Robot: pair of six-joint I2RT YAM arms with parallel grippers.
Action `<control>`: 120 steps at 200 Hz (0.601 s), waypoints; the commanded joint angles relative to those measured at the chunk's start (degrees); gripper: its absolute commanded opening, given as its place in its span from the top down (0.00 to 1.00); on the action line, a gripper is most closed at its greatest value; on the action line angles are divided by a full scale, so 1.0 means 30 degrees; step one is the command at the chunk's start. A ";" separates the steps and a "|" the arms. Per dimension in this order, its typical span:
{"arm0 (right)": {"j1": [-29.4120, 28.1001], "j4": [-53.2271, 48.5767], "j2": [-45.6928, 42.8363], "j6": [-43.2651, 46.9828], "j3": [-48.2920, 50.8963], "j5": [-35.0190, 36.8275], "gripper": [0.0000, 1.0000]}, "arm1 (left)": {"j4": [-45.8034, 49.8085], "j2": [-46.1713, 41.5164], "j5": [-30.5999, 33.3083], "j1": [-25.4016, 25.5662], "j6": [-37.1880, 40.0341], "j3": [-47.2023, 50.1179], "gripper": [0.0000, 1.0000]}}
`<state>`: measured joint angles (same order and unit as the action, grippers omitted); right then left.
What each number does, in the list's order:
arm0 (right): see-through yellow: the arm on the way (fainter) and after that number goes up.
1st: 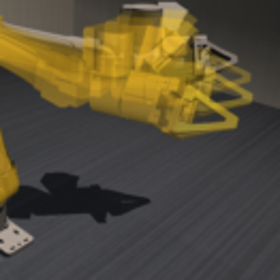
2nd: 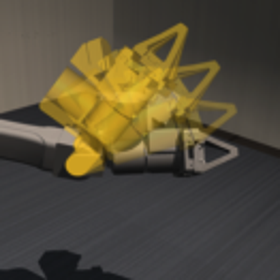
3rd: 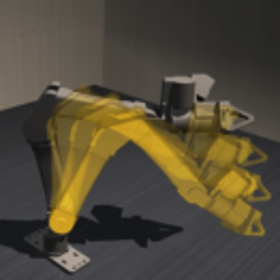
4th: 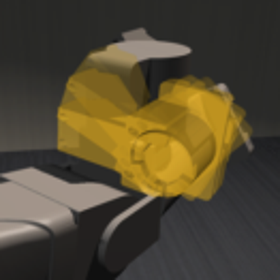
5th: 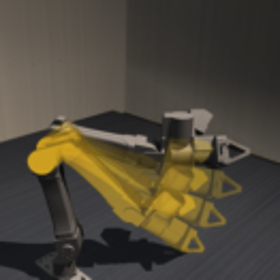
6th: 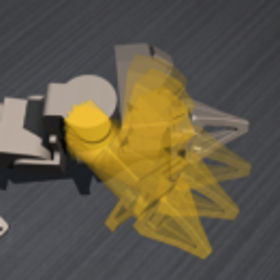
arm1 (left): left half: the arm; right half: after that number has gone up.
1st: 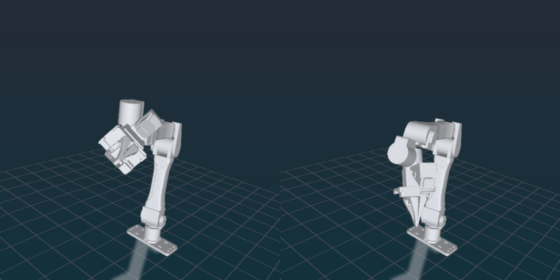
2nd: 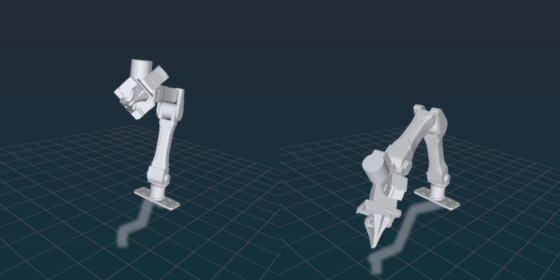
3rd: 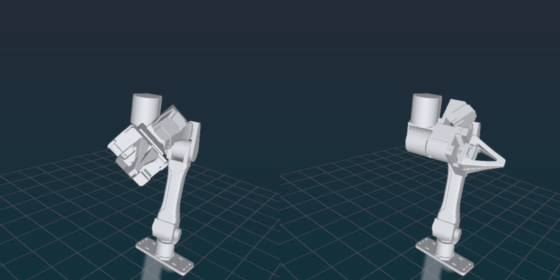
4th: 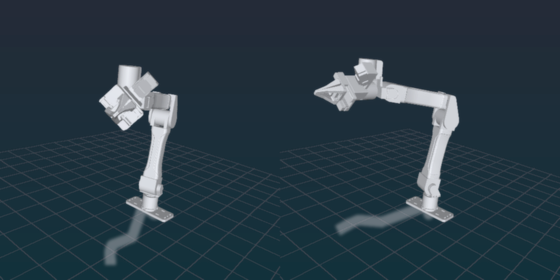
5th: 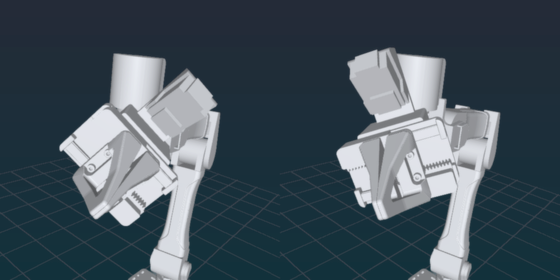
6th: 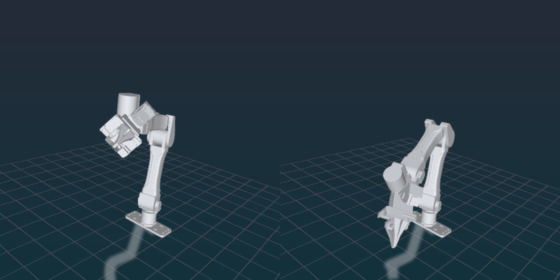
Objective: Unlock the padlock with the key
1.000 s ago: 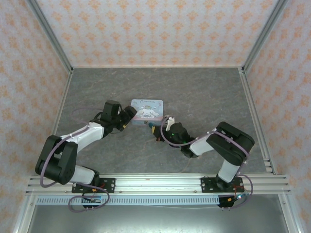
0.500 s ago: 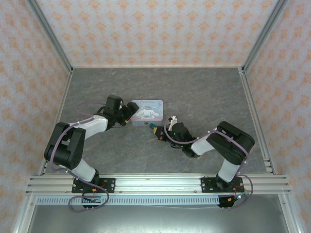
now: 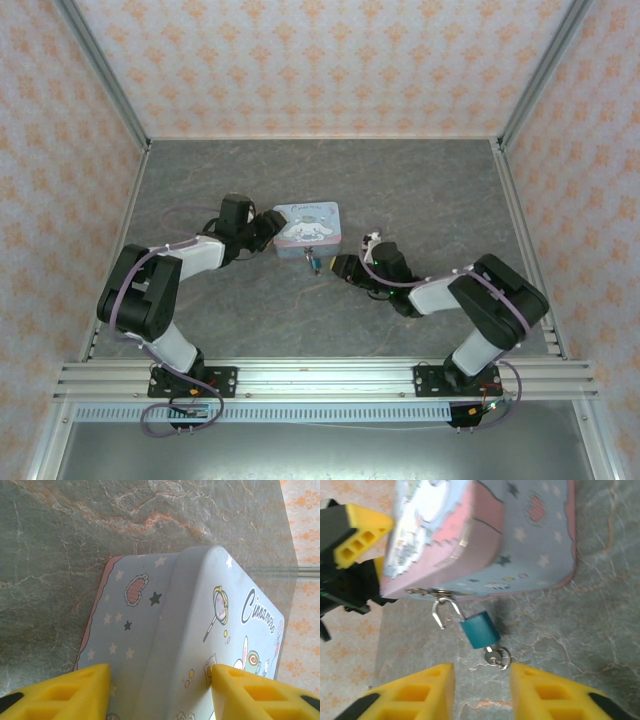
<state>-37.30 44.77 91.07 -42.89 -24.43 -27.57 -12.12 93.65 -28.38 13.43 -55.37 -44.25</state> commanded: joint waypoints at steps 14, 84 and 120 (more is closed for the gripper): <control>0.0509 -0.0390 -0.1542 0.2175 -0.0071 -0.1975 0.53 | 0.0007 -0.0140 -0.0178 -0.0053 0.0288 0.1159 0.50; 0.0890 -0.1192 -0.1668 0.3995 -0.0523 -0.3654 0.36 | -0.0323 -0.1233 0.0191 0.1199 -0.0337 0.2628 0.53; 0.0901 -0.1191 -0.0880 0.4607 -0.0567 -0.3679 0.36 | -0.0256 -0.1781 0.0915 0.2233 -0.0704 0.3199 0.53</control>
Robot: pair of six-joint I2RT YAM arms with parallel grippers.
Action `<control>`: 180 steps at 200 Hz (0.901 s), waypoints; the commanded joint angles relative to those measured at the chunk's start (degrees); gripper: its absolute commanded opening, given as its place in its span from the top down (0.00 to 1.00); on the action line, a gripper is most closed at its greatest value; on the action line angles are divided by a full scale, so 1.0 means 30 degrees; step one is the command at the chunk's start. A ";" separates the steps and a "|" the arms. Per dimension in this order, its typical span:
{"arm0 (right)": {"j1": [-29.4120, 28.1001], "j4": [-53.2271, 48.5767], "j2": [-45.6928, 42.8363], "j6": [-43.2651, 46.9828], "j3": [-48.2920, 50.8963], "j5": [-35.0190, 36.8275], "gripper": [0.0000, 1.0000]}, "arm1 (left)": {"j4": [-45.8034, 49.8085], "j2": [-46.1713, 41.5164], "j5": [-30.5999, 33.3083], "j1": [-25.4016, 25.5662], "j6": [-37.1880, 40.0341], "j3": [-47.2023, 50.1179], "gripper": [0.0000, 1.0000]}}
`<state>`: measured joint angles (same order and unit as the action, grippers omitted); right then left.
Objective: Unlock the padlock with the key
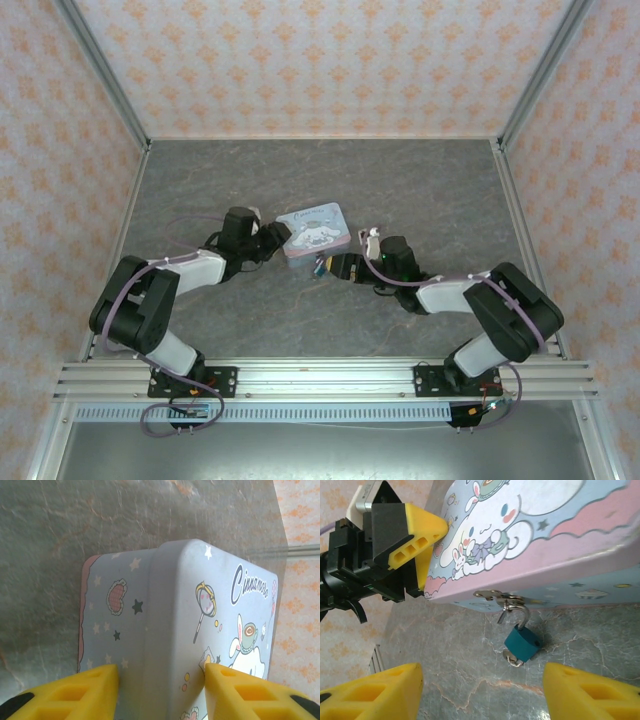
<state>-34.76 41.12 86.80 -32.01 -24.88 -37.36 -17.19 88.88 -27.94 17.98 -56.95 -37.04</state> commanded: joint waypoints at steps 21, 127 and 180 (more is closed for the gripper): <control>0.0073 0.1384 0.1214 0.0816 -0.0261 -0.0560 0.36 | 0.1661 -0.0323 0.1131 0.1009 -0.0228 0.0963 0.53; 0.0054 0.7309 0.5123 -0.0943 -0.0172 -0.0923 0.38 | 0.1806 -0.0272 0.1240 0.1269 -0.0412 0.0781 0.54; 0.0048 0.9036 0.6449 -0.1494 -0.0267 -0.1447 0.51 | 0.1863 -0.0243 0.1287 0.1273 -0.0412 0.0744 0.54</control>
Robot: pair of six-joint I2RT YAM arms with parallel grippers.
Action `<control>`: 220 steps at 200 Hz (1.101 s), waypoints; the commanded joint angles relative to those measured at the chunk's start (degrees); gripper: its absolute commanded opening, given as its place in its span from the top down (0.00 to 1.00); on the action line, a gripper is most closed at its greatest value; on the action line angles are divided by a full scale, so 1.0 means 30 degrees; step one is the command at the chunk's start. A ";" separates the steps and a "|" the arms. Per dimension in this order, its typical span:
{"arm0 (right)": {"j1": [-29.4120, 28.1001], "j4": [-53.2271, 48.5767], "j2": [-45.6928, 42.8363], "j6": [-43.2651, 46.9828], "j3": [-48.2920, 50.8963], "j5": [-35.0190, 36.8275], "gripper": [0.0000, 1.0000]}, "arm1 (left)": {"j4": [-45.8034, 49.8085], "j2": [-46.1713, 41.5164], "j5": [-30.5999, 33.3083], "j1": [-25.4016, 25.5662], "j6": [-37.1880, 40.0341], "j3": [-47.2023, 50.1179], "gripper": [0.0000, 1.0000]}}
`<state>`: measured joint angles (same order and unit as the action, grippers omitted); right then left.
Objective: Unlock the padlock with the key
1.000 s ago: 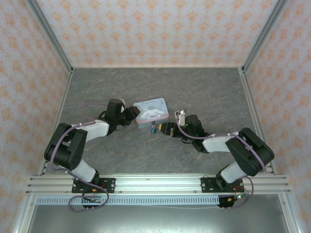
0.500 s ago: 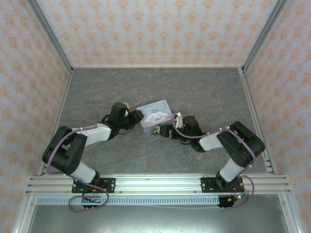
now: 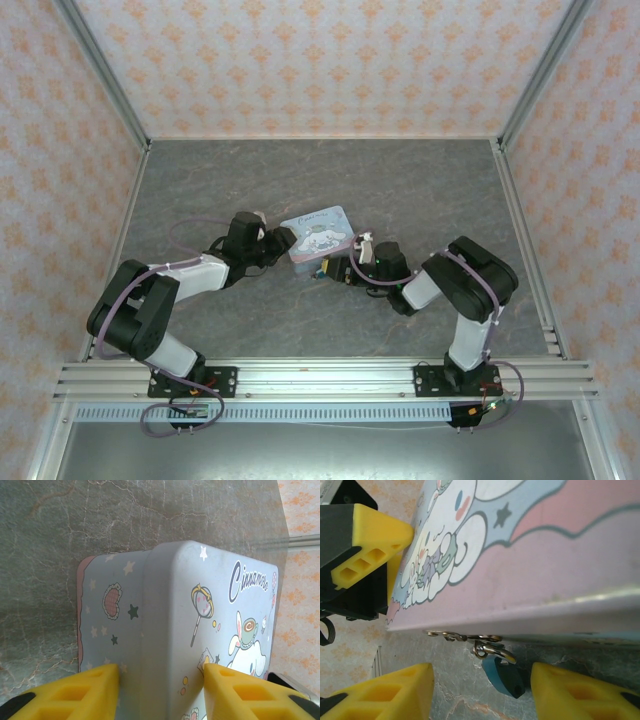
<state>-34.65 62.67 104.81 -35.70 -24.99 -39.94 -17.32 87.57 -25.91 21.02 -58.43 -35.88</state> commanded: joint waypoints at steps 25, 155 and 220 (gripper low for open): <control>0.0010 0.1875 0.0577 -0.0247 -0.0260 -0.0879 0.58 | 0.1922 0.0272 0.0580 0.0260 0.0084 0.0299 0.54; 0.0037 -0.1483 -0.0313 0.1251 -0.0452 0.0240 0.60 | 0.2170 0.0224 0.0610 0.0253 0.0171 0.0182 0.54; 0.0021 0.0409 0.0472 0.0890 -0.0782 -0.0415 0.59 | 0.2168 0.0290 0.0558 0.0257 0.0172 0.0122 0.54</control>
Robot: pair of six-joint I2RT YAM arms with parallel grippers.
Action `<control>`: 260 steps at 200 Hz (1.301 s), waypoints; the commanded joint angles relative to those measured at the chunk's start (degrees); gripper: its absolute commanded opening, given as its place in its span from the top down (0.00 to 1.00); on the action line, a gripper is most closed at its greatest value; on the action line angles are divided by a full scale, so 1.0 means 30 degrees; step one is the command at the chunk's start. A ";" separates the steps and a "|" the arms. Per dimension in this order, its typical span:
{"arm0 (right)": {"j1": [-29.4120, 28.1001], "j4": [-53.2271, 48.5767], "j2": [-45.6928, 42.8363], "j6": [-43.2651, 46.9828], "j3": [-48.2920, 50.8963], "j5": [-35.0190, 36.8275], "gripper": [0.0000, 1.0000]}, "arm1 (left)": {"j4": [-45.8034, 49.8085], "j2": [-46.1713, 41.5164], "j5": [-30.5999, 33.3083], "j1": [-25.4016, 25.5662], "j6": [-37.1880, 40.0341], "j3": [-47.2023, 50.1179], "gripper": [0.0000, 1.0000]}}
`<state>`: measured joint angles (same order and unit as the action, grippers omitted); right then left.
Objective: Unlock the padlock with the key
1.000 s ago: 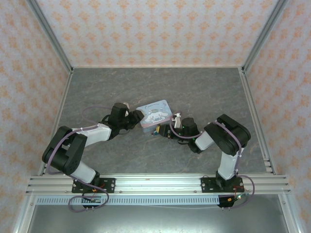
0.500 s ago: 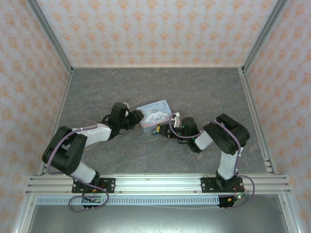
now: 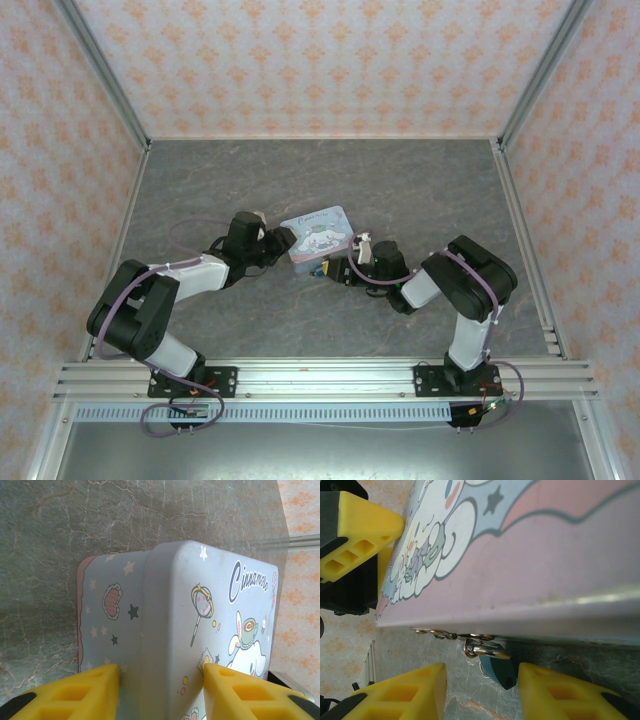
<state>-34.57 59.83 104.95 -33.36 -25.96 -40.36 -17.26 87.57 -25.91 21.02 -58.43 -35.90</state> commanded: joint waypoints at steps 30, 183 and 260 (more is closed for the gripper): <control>-0.0001 0.2493 0.1089 -0.0070 -0.0686 -0.0560 0.60 | 0.2178 0.0253 0.0565 0.0259 0.0179 0.0101 0.54; 0.0004 0.0969 0.0167 0.0798 -0.0321 -0.0376 1.00 | 0.2309 0.0310 0.0696 0.0260 0.0230 0.0102 0.55; 0.0101 0.0094 -0.1190 0.1281 0.0235 0.0182 1.00 | 0.2361 0.0283 0.0727 0.0260 0.0230 0.0102 0.55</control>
<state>-34.33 58.08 104.07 -30.61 -26.09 -40.01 -17.19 87.53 -25.10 21.41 -58.43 -35.94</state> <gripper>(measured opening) 0.040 0.453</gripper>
